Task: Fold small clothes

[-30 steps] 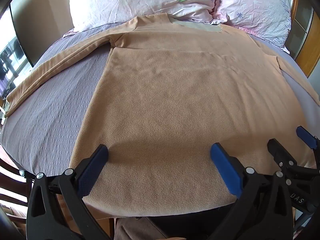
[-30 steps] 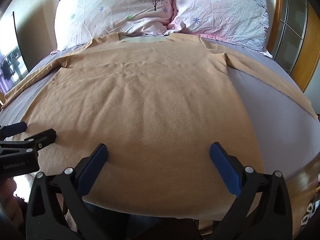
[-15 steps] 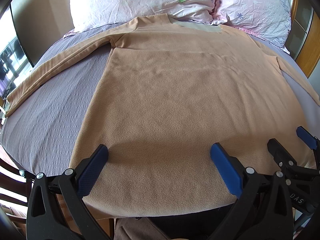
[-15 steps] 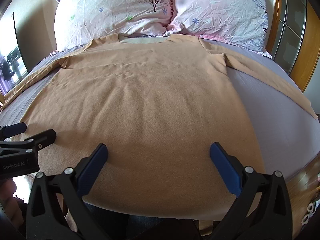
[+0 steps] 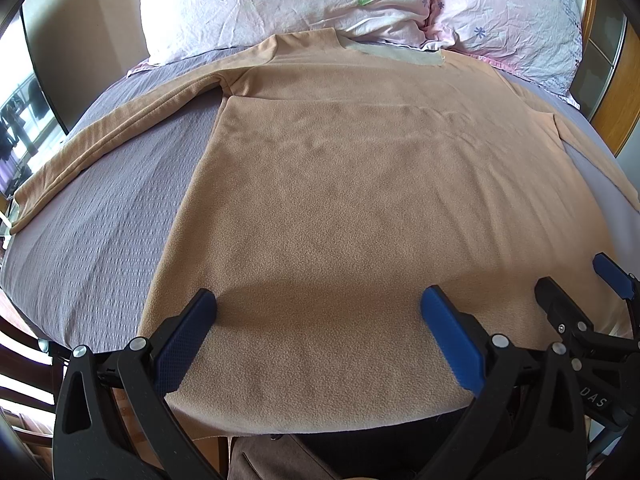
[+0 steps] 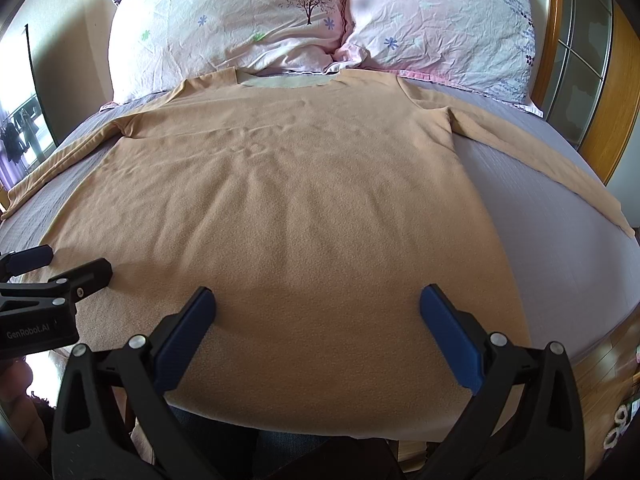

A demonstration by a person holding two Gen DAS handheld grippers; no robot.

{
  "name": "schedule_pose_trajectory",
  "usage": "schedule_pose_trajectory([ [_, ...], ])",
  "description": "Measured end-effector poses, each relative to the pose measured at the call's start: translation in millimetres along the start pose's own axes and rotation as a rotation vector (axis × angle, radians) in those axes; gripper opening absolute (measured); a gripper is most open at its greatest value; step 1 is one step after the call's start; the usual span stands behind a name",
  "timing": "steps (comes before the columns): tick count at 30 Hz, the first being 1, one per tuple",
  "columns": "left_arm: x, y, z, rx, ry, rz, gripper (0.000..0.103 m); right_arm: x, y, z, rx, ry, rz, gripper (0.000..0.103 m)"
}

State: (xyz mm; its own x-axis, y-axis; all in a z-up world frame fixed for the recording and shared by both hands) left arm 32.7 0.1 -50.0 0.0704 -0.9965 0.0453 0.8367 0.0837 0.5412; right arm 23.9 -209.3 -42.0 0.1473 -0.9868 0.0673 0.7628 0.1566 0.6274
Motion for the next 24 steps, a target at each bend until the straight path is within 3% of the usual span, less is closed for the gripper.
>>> schedule_pose_trajectory([
  [24, 0.1, 0.0, 0.3, 0.004, 0.0, 0.0, 0.102, 0.1, -0.2, -0.1, 0.005, -0.001, 0.0, 0.101],
])
Point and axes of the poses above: each gripper's, at about its wrist camera, not at the fingertips, and z roughly against the way its jaws point, x to its right, y to its top, the point moved 6 cm from there along -z, roughly the way its jaws point, and after that the axes turned 7 degrees about z, right-handed, at the moved point
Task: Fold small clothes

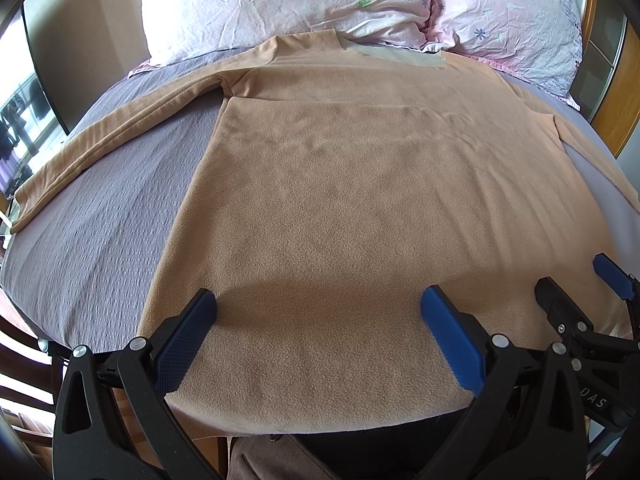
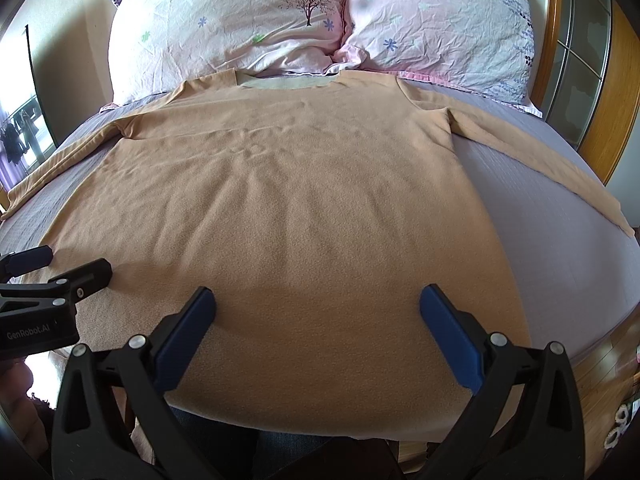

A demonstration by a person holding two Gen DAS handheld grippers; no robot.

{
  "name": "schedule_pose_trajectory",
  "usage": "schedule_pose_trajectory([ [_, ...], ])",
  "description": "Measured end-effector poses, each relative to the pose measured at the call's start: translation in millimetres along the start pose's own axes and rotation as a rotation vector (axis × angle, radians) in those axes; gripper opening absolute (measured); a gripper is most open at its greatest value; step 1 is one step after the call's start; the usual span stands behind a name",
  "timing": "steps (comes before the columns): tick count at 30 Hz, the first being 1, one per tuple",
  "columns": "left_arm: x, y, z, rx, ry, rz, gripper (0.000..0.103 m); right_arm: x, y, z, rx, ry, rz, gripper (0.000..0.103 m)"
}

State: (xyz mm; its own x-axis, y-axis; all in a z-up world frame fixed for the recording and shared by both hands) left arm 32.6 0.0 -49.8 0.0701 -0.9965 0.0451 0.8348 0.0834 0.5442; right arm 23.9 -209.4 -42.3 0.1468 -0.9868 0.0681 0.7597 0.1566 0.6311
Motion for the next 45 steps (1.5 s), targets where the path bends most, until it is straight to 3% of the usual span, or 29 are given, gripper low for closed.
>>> schedule_pose_trajectory([
  [23, 0, 2, -1, 0.004, -0.001, -0.001, 0.102, 1, 1, 0, 0.009, -0.003, -0.003, 0.101],
  [29, 1, 4, 2, 0.033, -0.005, -0.005, 0.102, 6, 1, 0, 0.088, 0.02, 0.009, 0.101],
  [31, 0, 2, 5, 0.057, -0.006, -0.005, 0.102, 12, 2, 2, 0.13, 0.08, 0.016, 0.101],
  [33, 1, 2, 6, 0.084, -0.008, -0.011, 0.102, 45, 10, 12, 0.186, 0.138, -0.105, 0.101],
  [36, 1, 7, 2, 0.106, -0.036, -0.027, 0.102, 136, 22, 34, 0.253, 0.109, -0.357, 0.101],
  [38, 1, 8, 3, 0.12, -0.063, -0.029, 0.102, 208, 22, 45, 0.275, 0.051, -0.543, 0.091],
  [40, -2, 16, 5, 0.154, -0.133, -0.012, 0.102, 288, 14, 51, 0.265, -0.011, -0.771, 0.065],
  [42, -7, 26, 10, 0.203, -0.188, 0.012, 0.102, 355, -5, 49, 0.214, -0.077, -0.995, 0.054],
  [45, -14, 46, 25, 0.345, -0.217, 0.033, 0.102, 419, -19, 39, 0.187, -0.139, -1.158, 0.051],
])
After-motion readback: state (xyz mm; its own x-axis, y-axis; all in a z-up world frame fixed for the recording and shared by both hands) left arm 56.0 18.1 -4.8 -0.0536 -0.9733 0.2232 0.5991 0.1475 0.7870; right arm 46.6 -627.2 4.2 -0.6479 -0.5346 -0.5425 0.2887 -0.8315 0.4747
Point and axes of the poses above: each gripper's, at about its wrist camera, not at the fingertips, and z roughly against the way its jaws point, x to its right, y to its top, the point moved 6 cm from there along -z, roughly the way its jaws point, and after that the axes turned 7 degrees about z, right-handed, at the moved point
